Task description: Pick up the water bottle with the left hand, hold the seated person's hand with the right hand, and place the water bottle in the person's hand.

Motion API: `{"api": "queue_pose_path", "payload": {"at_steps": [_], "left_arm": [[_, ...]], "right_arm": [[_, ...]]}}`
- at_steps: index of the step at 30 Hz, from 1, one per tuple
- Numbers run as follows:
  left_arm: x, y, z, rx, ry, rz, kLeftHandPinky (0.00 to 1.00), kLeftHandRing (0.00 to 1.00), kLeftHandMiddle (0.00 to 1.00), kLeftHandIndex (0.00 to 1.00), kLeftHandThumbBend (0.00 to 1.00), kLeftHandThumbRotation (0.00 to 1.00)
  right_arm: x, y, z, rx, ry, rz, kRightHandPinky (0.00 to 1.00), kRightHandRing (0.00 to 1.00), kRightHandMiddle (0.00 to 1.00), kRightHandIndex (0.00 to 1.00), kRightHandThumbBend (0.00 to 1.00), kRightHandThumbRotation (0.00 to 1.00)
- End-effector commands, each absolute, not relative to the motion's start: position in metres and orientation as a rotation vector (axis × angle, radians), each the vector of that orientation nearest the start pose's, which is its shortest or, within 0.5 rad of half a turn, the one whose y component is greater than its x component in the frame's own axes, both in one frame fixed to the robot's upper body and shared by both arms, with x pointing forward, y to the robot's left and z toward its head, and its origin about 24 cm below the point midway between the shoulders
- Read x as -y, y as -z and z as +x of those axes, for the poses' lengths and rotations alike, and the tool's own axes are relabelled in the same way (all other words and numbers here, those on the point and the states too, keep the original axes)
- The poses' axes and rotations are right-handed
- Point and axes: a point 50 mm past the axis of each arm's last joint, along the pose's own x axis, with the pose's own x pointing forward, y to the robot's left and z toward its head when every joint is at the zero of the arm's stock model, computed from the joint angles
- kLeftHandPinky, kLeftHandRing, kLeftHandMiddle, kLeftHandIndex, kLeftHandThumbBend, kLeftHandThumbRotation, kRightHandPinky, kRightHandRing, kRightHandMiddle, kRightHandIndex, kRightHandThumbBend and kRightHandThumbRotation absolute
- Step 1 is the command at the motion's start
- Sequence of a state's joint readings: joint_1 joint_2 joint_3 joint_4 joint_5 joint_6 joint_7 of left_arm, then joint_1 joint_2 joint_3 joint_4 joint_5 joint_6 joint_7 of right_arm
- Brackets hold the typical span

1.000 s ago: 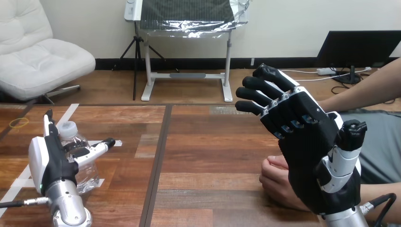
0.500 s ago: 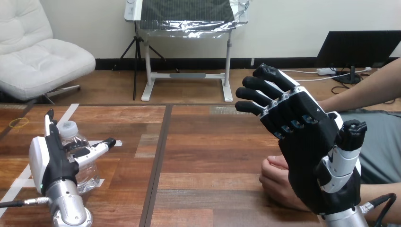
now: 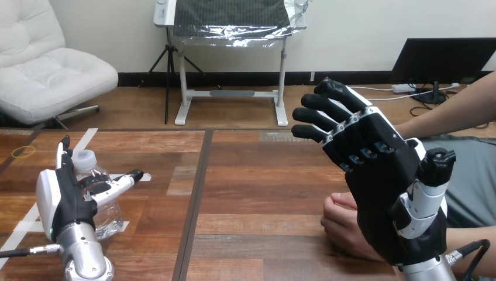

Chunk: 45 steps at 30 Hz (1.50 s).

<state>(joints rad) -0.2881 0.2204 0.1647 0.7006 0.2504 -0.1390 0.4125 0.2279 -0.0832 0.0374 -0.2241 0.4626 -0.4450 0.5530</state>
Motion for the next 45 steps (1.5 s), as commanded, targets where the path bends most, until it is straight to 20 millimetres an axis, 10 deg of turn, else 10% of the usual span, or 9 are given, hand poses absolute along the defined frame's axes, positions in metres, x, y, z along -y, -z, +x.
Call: {"api": "queue_pose_path", "payload": {"at_steps": [1,21,45], "left_arm": [[-0.244,-0.023,0.300,-0.059,-0.477,0.430,0.81,0.94,0.95,0.97,0.91,0.26],[-0.237,-0.037,0.292,0.063,-0.430,0.332,0.91,0.99,1.00,1.00,0.85,0.64],[-0.225,-0.059,0.285,0.181,-0.376,0.261,1.00,1.00,1.00,1.00,0.87,0.78]], "right_arm": [[0.154,-0.100,0.197,0.593,-0.453,0.244,0.76,0.80,0.82,0.83,0.73,1.00],[0.153,-0.101,0.198,0.586,-0.453,0.242,0.78,0.81,0.81,0.84,0.73,1.00],[0.151,-0.100,0.200,0.587,-0.444,0.250,0.78,0.80,0.81,0.83,0.73,1.00]]}}
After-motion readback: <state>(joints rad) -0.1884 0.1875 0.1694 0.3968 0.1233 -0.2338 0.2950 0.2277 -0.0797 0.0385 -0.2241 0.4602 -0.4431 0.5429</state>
